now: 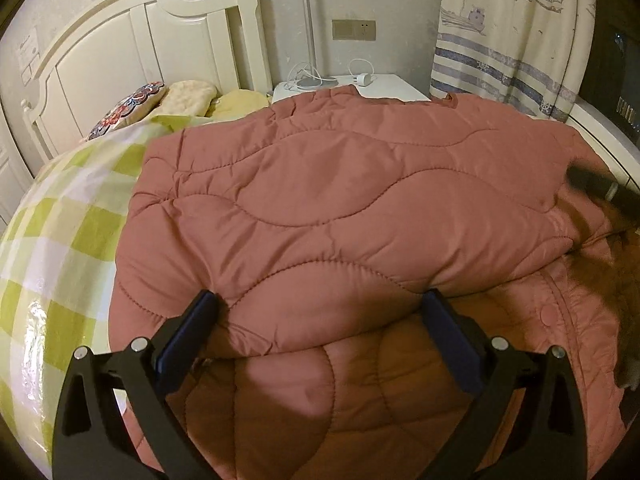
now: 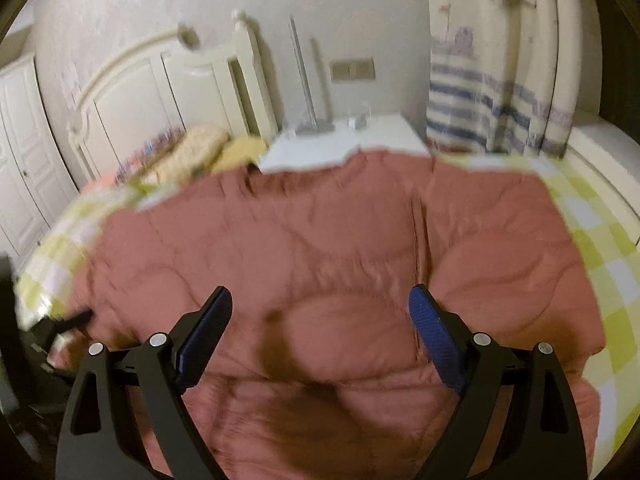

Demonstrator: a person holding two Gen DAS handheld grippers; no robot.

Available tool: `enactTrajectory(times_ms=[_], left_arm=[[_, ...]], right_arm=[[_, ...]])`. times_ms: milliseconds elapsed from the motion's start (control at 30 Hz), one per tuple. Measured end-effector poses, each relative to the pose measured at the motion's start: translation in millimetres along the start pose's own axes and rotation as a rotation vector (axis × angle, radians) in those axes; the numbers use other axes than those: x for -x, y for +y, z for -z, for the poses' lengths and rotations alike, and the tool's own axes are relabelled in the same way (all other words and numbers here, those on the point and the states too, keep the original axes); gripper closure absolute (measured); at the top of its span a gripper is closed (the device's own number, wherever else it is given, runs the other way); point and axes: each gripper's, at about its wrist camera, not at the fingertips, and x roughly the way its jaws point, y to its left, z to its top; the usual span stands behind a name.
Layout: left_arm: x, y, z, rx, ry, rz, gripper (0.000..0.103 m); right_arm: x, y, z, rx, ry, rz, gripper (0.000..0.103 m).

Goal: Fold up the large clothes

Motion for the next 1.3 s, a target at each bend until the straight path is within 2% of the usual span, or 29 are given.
enactTrajectory(times_ms=[133, 233, 267, 300, 433, 500, 567, 633, 667, 700, 833, 967, 1033, 1133, 1267, 1300], left_arm=[[0.0, 0.1, -1.2, -0.002, 0.002, -0.002, 0.002], [-0.7, -0.2, -2.0, -0.001, 0.001, -0.001, 0.002], [-0.6, -0.3, -1.9, -0.001, 0.001, -0.002, 0.002], [-0.7, -0.2, -1.8, -0.002, 0.0, -0.004, 0.002], [0.0, -1.0, -1.4, -0.002, 0.001, -0.007, 0.002], [0.4, -1.3, -0.9, 0.0, 0.001, -0.005, 0.002], [1.1, -1.1, -0.6, 0.0, 0.001, -0.005, 0.002], [0.3, -0.6, -0.7, -0.001, 0.001, -0.006, 0.002], [0.8, -0.4, -0.7, -0.002, 0.001, -0.005, 0.002], [1.1, 0.1, -0.6, -0.003, 0.001, -0.006, 0.002], [1.1, 1.1, -1.6, -0.005, 0.004, -0.011, 0.002], [1.2, 1.5, -1.7, -0.006, 0.004, -0.012, 0.002], [1.3, 1.8, -1.7, -0.005, 0.005, -0.011, 0.002], [1.3, 1.6, -1.7, -0.005, 0.004, -0.011, 0.002], [1.2, 1.3, -1.6, -0.005, 0.004, -0.01, 0.002], [1.0, 1.1, -1.9, -0.006, 0.005, -0.011, 0.002]], right_arm=[[1.0, 32.9, -22.2, 0.133, -0.055, 0.064, 0.017], [-42.4, 51.8, -24.7, 0.226, 0.068, 0.11, 0.017], [-69.5, 53.4, -16.5, 0.26, 0.166, 0.154, 0.017], [-82.1, 51.1, -9.9, 0.259, 0.207, 0.141, 0.017], [-68.3, 38.6, -19.4, 0.217, 0.205, 0.093, 0.017], [-45.2, 16.7, -33.4, 0.175, 0.104, 0.145, 0.015], [-37.4, -15.7, -41.5, 0.082, 0.067, 0.2, 0.015], [-49.4, -42.7, -38.5, 0.007, 0.129, 0.235, 0.013], [-65.9, -55.3, -30.2, -0.006, 0.221, 0.217, 0.007], [-72.4, -59.7, -25.0, 0.011, 0.243, 0.188, 0.007], [-63.1, -57.1, -41.4, 0.097, 0.226, 0.203, 0.007], [-53.8, -82.3, -71.3, 0.019, 0.144, 0.227, 0.007], [-61.0, -100.3, -74.3, -0.035, 0.171, 0.257, 0.007], [-97.0, -128.9, -59.3, -0.046, 0.288, 0.286, 0.004], [-84.5, -126.5, -55.8, -0.065, 0.249, 0.287, 0.005], [-73.3, -124.1, -57.4, -0.073, 0.202, 0.303, 0.005]])
